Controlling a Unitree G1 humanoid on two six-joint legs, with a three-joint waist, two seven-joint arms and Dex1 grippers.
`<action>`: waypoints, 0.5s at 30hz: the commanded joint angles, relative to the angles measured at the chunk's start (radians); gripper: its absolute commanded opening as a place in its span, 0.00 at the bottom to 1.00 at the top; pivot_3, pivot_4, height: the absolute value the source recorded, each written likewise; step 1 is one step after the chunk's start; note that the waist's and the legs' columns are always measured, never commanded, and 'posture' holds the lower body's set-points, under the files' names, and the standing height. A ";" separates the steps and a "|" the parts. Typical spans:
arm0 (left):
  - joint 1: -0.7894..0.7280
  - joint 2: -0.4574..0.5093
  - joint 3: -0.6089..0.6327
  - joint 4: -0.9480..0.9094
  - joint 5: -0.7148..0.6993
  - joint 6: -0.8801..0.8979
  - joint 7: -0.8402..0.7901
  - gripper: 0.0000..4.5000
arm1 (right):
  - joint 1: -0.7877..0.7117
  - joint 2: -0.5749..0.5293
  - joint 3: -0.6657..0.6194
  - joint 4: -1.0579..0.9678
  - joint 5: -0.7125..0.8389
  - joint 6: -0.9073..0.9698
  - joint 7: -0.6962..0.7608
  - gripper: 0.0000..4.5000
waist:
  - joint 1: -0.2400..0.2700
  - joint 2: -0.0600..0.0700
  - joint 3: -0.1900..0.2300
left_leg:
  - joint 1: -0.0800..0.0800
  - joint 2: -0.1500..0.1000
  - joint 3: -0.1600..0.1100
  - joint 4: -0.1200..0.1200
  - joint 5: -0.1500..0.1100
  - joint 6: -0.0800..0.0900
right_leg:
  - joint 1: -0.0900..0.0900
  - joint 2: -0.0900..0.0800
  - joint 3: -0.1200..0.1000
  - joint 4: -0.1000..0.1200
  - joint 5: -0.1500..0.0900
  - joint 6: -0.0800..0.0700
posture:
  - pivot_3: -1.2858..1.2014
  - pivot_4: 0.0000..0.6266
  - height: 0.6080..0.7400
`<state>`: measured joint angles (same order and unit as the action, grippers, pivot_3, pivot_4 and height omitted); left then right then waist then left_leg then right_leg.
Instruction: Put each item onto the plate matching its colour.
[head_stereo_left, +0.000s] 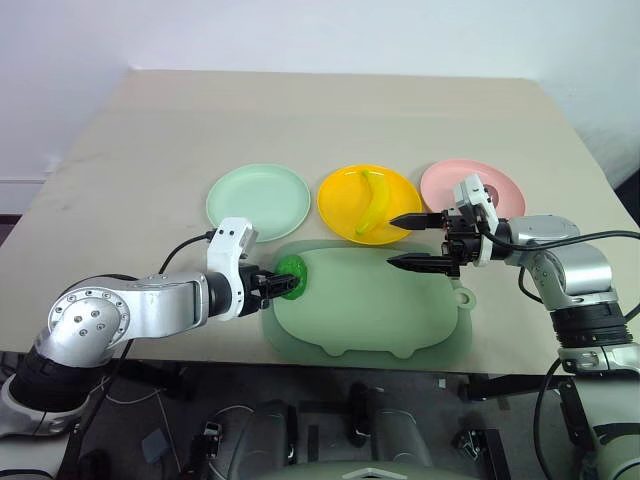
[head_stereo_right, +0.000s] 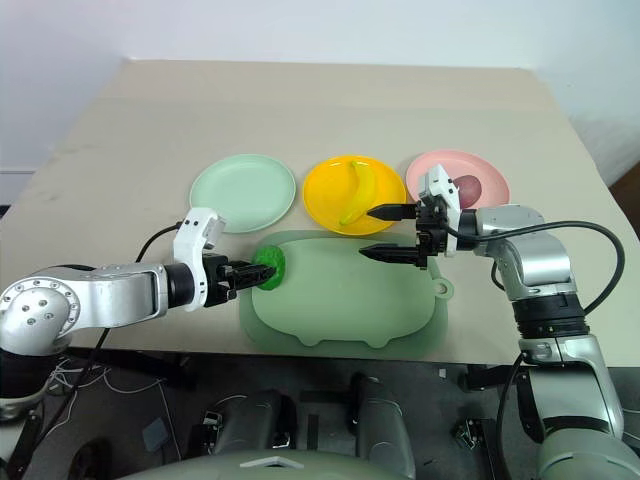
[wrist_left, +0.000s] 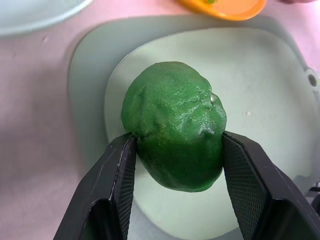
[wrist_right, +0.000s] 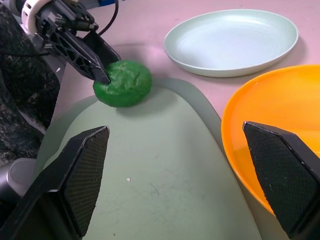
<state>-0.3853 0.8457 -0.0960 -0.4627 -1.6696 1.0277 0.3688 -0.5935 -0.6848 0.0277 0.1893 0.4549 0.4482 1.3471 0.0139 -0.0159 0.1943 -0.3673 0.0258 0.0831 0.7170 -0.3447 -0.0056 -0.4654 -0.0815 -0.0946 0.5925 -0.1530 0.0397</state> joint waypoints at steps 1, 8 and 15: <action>-0.012 0.016 0.085 -0.128 0.181 -0.082 -0.178 0.50 | -0.015 0.002 -0.019 -0.016 0.012 -0.007 -0.002 1.00 | 0.000 0.000 0.000 | 0.000 0.000 0.000 0.000 0.000 0.000 | 0.000 0.000 0.000 0.000 0.000 0.000 | 0.52 0.24 1.00; 0.069 -0.125 0.131 -0.130 0.539 -0.293 -0.277 0.50 | -0.029 0.002 -0.018 -0.001 0.008 -0.007 -0.006 1.00 | -0.001 0.000 0.000 | 0.000 0.000 0.001 -0.001 0.000 0.000 | 0.000 0.000 0.000 -0.001 0.000 0.000 | 0.52 0.24 1.00; 0.073 -0.281 0.113 -0.034 0.838 -0.426 -0.300 0.50 | -0.036 0.000 -0.020 -0.004 0.007 -0.007 -0.010 1.00 | 0.002 0.000 0.000 | -0.001 0.000 0.000 0.000 0.000 0.001 | 0.000 0.000 -0.001 -0.002 0.000 0.000 | 0.52 0.24 1.00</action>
<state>-0.2906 0.5771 0.0138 -0.5071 -0.9100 0.6420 0.0632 -0.6079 -0.6828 0.0281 0.2023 0.4529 0.4471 1.3397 0.0158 -0.0159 0.1942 -0.3687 0.0259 0.0833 0.7169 -0.3457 -0.0037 -0.4654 -0.0813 -0.0953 0.5907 -0.1528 0.0399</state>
